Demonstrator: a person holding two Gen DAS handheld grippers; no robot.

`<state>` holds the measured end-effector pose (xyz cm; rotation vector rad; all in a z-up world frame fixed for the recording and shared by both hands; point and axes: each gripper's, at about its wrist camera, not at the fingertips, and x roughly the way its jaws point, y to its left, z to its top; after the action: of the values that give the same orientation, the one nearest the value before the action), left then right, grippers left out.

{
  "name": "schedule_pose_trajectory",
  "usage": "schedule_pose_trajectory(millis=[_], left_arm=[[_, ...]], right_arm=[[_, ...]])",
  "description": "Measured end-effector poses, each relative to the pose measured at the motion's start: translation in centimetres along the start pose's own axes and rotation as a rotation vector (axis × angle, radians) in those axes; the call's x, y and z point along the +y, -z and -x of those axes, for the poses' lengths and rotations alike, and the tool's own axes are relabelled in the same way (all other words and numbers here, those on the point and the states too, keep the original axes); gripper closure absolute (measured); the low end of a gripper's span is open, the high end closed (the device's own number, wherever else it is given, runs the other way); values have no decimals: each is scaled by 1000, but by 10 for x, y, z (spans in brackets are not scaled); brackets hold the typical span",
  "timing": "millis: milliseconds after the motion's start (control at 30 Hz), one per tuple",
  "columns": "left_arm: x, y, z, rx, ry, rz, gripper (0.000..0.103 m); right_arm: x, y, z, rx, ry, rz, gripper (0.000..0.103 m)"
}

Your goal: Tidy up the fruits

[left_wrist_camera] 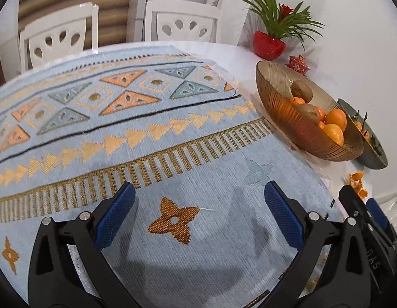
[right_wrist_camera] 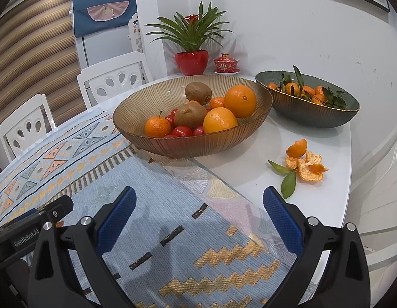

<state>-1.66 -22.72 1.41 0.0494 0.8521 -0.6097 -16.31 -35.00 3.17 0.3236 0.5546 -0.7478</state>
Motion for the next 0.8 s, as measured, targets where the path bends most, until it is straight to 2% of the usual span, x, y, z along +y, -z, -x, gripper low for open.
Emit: schedule_pose_trajectory(millis=[300,500,800], left_arm=[[-12,1,8,-51,-120,-84,3],[-16,0,13,-74,-153,-110,3],[-19,-1,16,-96,-153,-138,3]], right_arm=[[-1,0,1,-7,-5,-5,5],[-1,0,1,-6,-8,-8,5],[0,1,2,-5,-13,-7,5]])
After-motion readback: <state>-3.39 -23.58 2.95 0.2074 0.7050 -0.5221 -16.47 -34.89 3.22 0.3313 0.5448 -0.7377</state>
